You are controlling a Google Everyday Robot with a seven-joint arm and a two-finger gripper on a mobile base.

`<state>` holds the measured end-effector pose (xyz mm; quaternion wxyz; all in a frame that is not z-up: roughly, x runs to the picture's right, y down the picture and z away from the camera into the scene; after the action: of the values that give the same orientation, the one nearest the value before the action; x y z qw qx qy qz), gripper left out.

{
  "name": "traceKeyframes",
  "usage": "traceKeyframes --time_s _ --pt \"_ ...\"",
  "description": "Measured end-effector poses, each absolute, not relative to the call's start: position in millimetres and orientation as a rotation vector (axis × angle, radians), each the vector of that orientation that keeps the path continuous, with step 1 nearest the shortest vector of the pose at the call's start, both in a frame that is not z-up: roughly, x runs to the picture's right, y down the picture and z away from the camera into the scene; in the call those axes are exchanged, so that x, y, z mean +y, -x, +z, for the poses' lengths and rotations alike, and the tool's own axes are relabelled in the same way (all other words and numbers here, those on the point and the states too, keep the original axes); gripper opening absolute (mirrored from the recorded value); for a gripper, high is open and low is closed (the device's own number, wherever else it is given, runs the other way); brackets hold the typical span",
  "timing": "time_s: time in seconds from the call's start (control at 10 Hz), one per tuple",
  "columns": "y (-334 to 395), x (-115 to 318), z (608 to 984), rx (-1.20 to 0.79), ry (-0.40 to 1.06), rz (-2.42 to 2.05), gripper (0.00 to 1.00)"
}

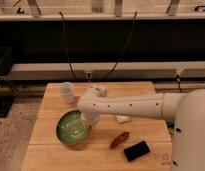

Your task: Drag the ceramic bowl in a circle

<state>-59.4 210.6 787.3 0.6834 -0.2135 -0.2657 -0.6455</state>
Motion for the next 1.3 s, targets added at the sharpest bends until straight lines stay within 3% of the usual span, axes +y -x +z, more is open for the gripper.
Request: traceKeyframes --time_s 1.3 --pt "58.7 205.9 784.3 -0.632 0.451 -1.518 0.04"
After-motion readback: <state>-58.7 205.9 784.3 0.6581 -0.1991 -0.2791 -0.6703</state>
